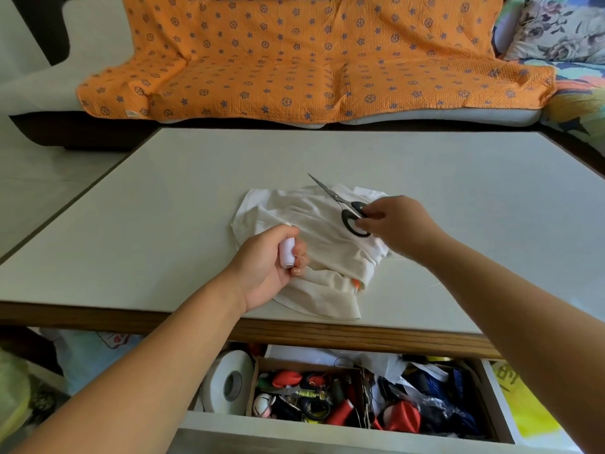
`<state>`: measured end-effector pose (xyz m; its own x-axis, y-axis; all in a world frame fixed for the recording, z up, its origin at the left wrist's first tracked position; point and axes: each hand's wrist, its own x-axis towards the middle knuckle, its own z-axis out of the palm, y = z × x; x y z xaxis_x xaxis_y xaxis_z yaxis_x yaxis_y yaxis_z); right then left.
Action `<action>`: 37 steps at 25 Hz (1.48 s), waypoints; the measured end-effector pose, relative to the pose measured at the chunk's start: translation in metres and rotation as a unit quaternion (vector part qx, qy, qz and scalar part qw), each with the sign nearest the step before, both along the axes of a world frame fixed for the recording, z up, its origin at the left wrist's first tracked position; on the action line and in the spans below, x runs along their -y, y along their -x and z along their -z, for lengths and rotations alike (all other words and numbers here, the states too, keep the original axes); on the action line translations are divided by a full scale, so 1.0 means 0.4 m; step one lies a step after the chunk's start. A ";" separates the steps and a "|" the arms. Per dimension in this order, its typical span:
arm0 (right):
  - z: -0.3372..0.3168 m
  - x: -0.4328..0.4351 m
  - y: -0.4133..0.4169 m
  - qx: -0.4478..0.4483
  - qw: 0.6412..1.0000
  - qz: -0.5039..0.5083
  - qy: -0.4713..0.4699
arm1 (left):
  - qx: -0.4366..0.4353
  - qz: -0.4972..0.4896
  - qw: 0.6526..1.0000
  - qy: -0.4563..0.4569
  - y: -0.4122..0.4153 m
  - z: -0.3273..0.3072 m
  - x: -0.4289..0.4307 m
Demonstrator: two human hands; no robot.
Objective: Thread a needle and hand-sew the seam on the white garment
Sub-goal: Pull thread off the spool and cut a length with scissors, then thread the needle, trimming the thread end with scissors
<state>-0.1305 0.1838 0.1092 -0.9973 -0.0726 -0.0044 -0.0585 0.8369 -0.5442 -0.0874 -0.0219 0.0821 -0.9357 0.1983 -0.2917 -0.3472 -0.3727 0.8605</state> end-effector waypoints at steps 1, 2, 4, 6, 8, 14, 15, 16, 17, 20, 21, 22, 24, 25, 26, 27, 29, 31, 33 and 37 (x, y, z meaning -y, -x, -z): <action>0.004 0.015 0.022 -0.007 1.000 0.008 -0.023 | 0.002 -0.001 1.000 -0.001 -0.003 0.001 0.005; 0.010 0.029 0.031 -0.030 0.998 0.016 -0.052 | 0.004 -0.003 1.000 -0.003 -0.006 0.001 0.008; 0.020 0.066 0.011 -0.130 0.987 0.032 -0.087 | 0.007 -0.004 1.000 -0.012 -0.008 -0.003 0.016; 0.018 0.102 -0.050 -0.155 0.987 -0.043 -0.006 | 0.000 0.006 1.000 -0.016 -0.008 -0.010 0.021; 0.002 0.132 -0.119 0.069 0.966 -0.155 0.196 | -0.012 0.036 0.999 -0.004 -0.014 -0.020 0.020; 0.006 0.075 -0.149 0.155 0.963 -0.114 0.188 | -0.004 0.048 0.999 0.009 -0.037 -0.019 0.014; 0.009 0.057 -0.157 0.149 0.967 -0.107 0.175 | -0.002 0.065 0.997 0.031 -0.042 -0.015 0.021; 0.011 0.037 -0.167 0.147 0.971 -0.101 0.162 | -0.010 0.103 0.990 0.091 -0.050 -0.011 0.028; 0.012 0.017 -0.177 0.149 0.973 -0.098 0.147 | -0.028 0.173 0.965 0.196 -0.062 -0.010 0.036; 0.024 -0.029 -0.207 0.176 0.974 -0.088 0.110 | -0.082 0.407 0.773 0.480 -0.103 0.008 0.033; 0.029 -0.035 -0.215 0.183 0.974 -0.084 0.106 | -0.094 0.427 0.742 0.509 -0.112 0.015 0.024; 0.032 -0.036 -0.221 0.186 0.973 -0.082 0.104 | -0.097 0.417 0.744 0.513 -0.118 0.021 0.016; 0.039 -0.031 -0.228 0.183 0.973 -0.087 0.108 | -0.075 0.418 0.758 0.496 -0.128 0.022 0.004; 0.040 -0.027 -0.229 0.180 0.973 -0.089 0.113 | -0.056 0.448 0.739 0.500 -0.132 0.022 -0.001; 0.040 -0.024 -0.230 0.180 0.973 -0.092 0.115 | -0.038 0.487 0.700 0.521 -0.138 0.026 -0.007; 0.040 -0.024 -0.231 0.182 0.972 -0.098 0.111 | -0.029 0.522 0.647 0.555 -0.147 0.037 -0.017; 0.042 -0.024 -0.237 0.201 0.968 -0.122 0.083 | -0.050 0.534 0.576 0.618 -0.166 0.086 -0.042; 0.047 -0.022 -0.245 0.226 0.962 -0.146 0.056 | -0.083 0.500 0.593 0.625 -0.173 0.158 -0.057; 0.053 -0.025 -0.246 0.225 0.962 -0.149 0.051 | -0.106 0.467 0.627 0.614 -0.169 0.222 -0.058; 0.054 -0.043 -0.236 0.208 0.968 -0.121 0.076 | -0.122 0.439 0.639 0.620 -0.166 0.300 -0.049</action>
